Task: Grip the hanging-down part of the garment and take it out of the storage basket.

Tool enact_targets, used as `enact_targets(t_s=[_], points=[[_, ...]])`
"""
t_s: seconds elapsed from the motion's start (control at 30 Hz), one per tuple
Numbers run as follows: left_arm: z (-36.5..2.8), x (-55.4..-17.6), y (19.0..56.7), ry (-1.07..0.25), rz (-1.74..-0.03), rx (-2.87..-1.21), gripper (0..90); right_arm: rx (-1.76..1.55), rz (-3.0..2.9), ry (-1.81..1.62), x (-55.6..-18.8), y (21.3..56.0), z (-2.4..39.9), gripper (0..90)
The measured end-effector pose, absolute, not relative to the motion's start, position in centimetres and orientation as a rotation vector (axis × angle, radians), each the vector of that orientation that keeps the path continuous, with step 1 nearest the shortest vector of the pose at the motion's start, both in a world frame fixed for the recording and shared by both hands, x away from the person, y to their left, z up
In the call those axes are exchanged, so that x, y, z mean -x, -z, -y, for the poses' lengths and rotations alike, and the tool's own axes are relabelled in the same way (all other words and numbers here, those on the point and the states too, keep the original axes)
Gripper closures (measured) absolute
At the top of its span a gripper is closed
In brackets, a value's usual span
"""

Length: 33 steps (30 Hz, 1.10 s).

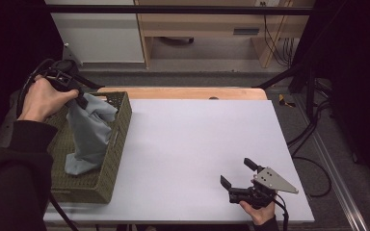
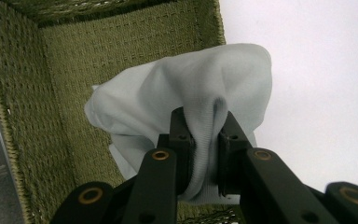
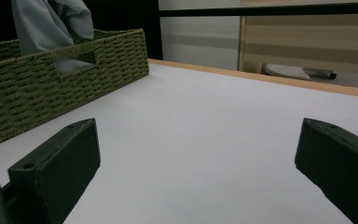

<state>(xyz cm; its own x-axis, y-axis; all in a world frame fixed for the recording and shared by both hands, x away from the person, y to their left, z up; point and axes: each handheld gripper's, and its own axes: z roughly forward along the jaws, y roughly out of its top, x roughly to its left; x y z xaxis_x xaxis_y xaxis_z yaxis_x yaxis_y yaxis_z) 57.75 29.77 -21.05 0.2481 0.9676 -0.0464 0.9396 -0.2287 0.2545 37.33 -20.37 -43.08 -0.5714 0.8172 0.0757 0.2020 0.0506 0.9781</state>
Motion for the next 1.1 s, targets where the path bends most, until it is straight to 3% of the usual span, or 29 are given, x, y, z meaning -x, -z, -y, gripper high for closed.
enact_targets(t_s=[0.57,1.1], points=[[-29.5,-57.8,20.6,-0.186,-1.770,-2.310,79.0,-1.024,-1.825,-1.561,-37.5,43.0,20.2,0.3],[-29.1,-56.3,15.6,-0.267,-1.735,-2.284,79.0,-1.016,-1.839,-1.613,-38.2,42.4,19.2,0.3]])
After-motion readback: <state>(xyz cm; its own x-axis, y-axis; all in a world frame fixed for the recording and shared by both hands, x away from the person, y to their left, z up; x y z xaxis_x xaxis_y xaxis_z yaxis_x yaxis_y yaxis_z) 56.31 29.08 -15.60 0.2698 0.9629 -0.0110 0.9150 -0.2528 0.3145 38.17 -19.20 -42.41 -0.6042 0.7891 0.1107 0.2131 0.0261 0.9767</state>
